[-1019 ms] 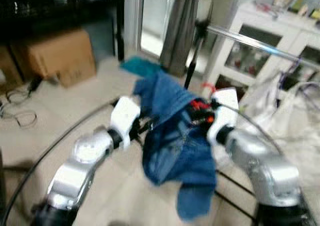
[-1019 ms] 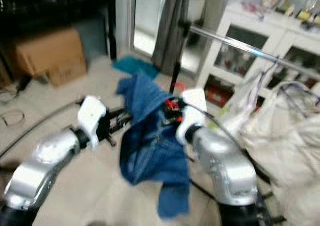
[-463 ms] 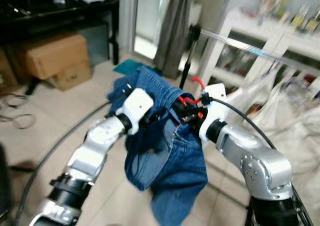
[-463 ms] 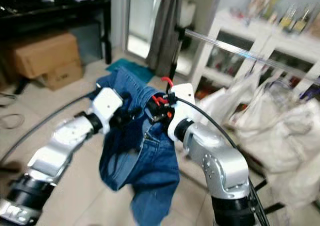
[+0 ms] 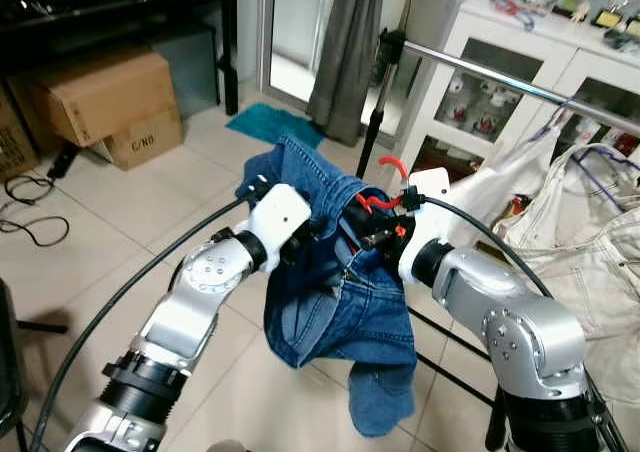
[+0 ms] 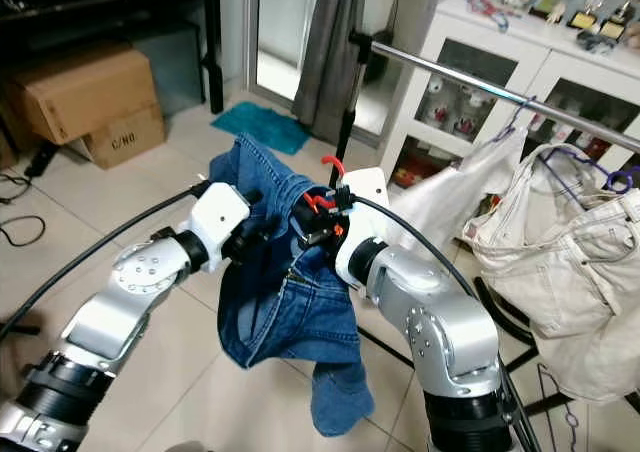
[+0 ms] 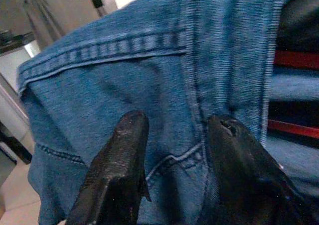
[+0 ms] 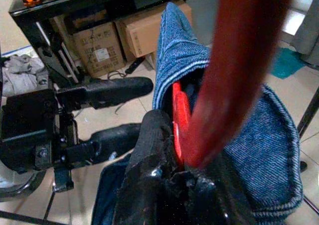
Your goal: Hang hanger
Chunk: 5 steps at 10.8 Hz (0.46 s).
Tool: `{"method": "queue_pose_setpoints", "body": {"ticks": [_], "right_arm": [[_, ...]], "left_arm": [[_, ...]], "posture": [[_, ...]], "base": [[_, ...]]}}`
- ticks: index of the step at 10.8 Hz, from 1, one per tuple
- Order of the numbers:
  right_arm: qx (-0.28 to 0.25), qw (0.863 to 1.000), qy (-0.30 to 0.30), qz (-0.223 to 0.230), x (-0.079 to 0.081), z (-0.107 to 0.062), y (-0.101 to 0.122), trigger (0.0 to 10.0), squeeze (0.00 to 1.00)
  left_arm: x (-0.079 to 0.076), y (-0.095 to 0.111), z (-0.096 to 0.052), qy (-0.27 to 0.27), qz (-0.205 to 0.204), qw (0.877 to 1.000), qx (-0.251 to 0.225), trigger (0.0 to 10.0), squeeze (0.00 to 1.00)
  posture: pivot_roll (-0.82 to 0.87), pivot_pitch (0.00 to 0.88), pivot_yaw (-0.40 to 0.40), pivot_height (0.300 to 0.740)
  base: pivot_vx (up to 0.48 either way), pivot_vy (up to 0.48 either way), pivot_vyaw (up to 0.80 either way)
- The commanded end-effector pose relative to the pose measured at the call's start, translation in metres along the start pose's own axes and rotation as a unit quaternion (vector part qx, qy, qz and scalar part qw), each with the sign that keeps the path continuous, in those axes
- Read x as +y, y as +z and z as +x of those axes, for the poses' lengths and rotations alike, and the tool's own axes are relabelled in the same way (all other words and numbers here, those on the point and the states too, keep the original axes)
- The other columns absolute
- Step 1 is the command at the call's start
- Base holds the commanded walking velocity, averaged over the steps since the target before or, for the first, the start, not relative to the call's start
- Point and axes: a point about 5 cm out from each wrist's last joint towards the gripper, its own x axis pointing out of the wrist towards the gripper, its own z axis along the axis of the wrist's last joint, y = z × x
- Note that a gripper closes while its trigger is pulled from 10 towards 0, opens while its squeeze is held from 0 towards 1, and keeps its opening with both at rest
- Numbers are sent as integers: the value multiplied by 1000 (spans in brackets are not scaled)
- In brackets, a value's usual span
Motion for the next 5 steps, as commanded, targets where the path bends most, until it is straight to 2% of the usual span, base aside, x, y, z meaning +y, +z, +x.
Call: {"method": "queue_pose_setpoints", "body": {"ticks": [1, 5], "right_arm": [[-9, 1000, -2, -1, -3, -1, 7, 0, 0], [-12, 1000, -4, 4, -5, -1, 7, 0, 0]], "left_arm": [[1, 5, -1, 10, -2, 1000, -11, 0, 0], [2, 4, -5, 21, -45, 998, -26, 0, 0]], "posture": [[75, 0, -146, 740], [71, 0, -143, 740]], "base": [[0, 0, 0], [0, 0, 0]]}}
